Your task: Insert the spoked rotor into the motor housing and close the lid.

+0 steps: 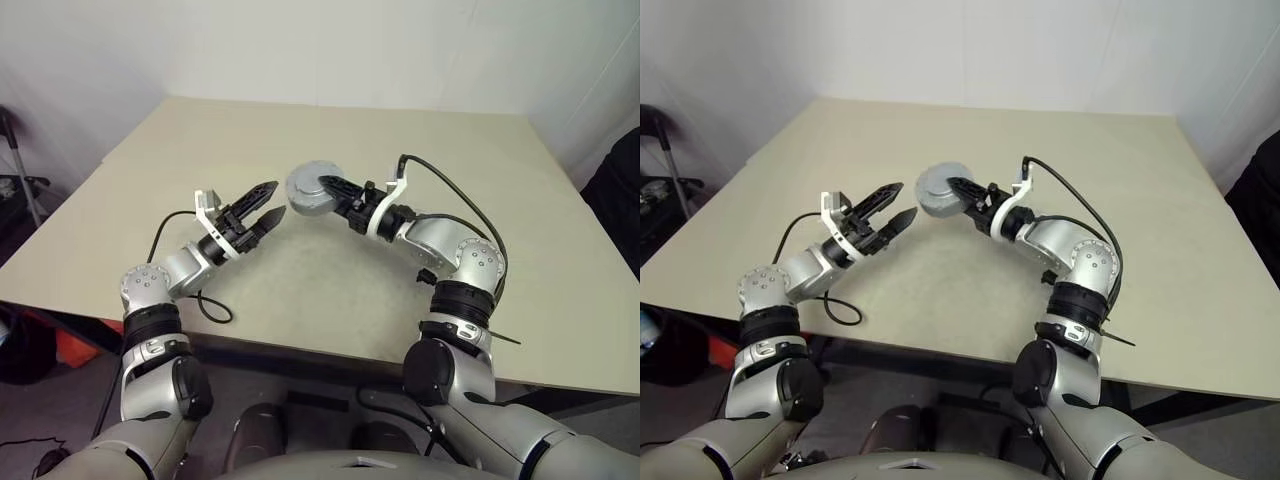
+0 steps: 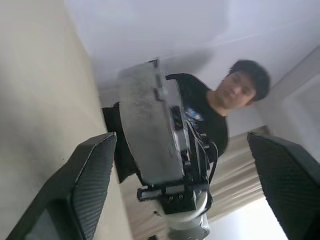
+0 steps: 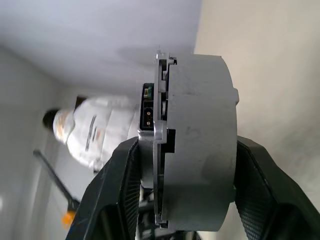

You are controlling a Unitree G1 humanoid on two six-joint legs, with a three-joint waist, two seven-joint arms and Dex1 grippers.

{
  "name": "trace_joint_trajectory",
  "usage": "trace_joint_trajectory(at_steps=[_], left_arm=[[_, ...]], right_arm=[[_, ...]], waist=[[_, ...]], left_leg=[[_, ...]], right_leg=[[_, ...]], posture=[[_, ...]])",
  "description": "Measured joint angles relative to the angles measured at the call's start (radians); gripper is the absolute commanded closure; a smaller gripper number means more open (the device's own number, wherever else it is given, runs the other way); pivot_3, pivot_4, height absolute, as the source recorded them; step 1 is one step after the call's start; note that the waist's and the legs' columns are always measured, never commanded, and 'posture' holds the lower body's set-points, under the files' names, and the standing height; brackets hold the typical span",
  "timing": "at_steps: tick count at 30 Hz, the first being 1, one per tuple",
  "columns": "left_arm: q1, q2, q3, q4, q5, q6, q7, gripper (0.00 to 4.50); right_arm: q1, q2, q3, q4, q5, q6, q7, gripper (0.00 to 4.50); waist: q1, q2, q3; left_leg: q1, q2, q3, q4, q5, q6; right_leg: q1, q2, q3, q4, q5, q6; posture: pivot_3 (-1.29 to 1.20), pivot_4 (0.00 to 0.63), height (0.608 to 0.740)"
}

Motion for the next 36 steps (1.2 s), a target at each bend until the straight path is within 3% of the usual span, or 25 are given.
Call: trace_joint_trajectory(at_steps=[12, 15, 18, 20, 26, 32, 36], left_arm=[[-0.044, -0.063, -0.024, 0.052, -0.035, -0.086, 0.046, 0.03], [-0.044, -0.064, -0.046, 0.052, -0.034, -0.097, 0.051, 0.64], [-0.044, -0.052, -0.053, 0.052, -0.034, -0.114, 0.053, 1.73], [-0.042, -0.049, -0.053, 0.054, -0.047, -0.11, 0.054, 2.17], [-0.042, -0.044, -0.055, 0.057, -0.062, -0.11, 0.07, 2.17], [-0.033, -0.031, -0.093, 0.056, -0.022, -0.142, 0.094, 2.17], [-0.023, -0.018, -0.111, 0.074, 0.087, -0.298, 0.134, 2.17]], right_arm=[[0.069, -0.003, 0.148, -0.043, 0.146, -0.052, -0.071, 2.39], [0.083, -0.012, 0.173, -0.044, 0.153, -0.078, -0.075, 2.39], [0.089, -0.023, 0.194, -0.044, 0.154, -0.102, -0.075, 2.39], [0.091, -0.03, 0.21, -0.045, 0.159, -0.109, -0.069, 2.39], [0.099, -0.049, 0.246, -0.045, 0.149, -0.145, -0.041, 2.39], [0.111, -0.083, 0.275, -0.058, 0.041, -0.253, 0.009, 0.47], [0.113, -0.118, 0.293, -0.059, -0.125, -0.395, 0.027, 0.47]], waist=[[0.001, 0.0, 0.0], [0.001, 0.0, 0.0], [0.001, 0.0, 0.0], [0.001, 0.0, 0.0], [0.001, -0.001, 0.0], [0.002, -0.001, 0.0], [0.001, -0.001, 0.0]], left_leg=[[-0.001, -0.001, -0.001, 0.0, 0.0, -0.001], [-0.001, -0.001, -0.002, 0.0, 0.0, -0.001], [-0.001, -0.001, -0.002, 0.0, 0.0, -0.001], [-0.001, -0.001, -0.002, 0.001, 0.0, -0.001], [-0.001, -0.001, -0.003, 0.001, 0.0, -0.001], [-0.002, -0.001, -0.003, 0.003, 0.0, -0.001], [-0.004, -0.001, -0.004, 0.005, 0.001, -0.001]], right_leg=[[0.001, 0.0, 0.0, -0.001, 0.002, 0.003], [0.0, 0.0, 0.0, -0.001, 0.002, 0.003], [0.001, 0.001, 0.0, -0.001, 0.002, 0.004], [0.0, 0.001, 0.0, -0.001, 0.002, 0.004], [0.001, 0.001, 0.0, -0.001, 0.002, 0.004], [0.001, 0.001, 0.0, -0.001, 0.003, 0.006], [0.001, 0.001, 0.0, -0.001, 0.002, 0.011]], posture=[[0.0, 0.0, 0.74], [0.0, 0.0, 0.74], [0.0, 0.0, 0.74], [0.0, 0.0, 0.74], [0.0, 0.0, 0.74], [0.0, 0.0, 0.74], [0.0, 0.0, 0.74]])
